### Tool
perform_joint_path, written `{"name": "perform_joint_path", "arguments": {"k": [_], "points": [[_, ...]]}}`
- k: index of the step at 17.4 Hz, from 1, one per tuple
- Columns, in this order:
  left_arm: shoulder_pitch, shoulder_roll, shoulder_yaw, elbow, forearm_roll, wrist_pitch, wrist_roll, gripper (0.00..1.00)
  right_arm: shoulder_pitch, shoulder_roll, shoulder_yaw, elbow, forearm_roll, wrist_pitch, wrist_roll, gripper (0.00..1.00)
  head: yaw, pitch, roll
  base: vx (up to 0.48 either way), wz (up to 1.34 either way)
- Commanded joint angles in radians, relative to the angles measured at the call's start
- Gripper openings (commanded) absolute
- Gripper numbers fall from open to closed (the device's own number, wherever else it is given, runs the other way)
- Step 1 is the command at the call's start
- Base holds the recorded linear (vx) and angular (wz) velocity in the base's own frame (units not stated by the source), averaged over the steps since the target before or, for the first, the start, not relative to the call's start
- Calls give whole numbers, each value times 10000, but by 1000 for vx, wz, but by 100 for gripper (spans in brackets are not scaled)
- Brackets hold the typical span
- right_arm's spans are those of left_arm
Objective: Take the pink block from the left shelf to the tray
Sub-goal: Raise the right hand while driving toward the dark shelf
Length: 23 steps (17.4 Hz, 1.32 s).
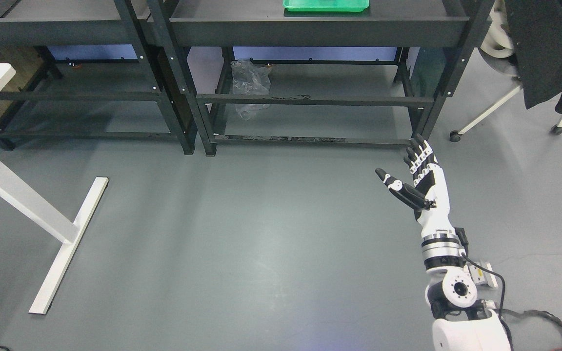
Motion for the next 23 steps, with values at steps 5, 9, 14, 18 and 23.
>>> {"name": "perform_joint_path", "arguments": {"k": [5,9,14,18,23], "points": [[168,174,17,-175,0,-4,-1,100,-206,-175,225,-1,99,20,-123,100,0,0,0,0,0],[168,174,17,-175,0,-4,-1,100,-206,-175,-158,-17,-940,-132,-3,100,0,0,0,0,0],[153,174,2,-175,0,-4,-1,100,-160,-175,-159,-47,-1113,-609,61,100,0,0,0,0,0],[168,174,2,-175,0,-4,-1,100,-191,-175,-128,-93,-428,-381,29,100,0,0,0,0,0],[168,174,2,-175,0,-19,-1,100,-191,-175,41,-413,2459,-115,-1589,100,0,0,0,0,0]]}}
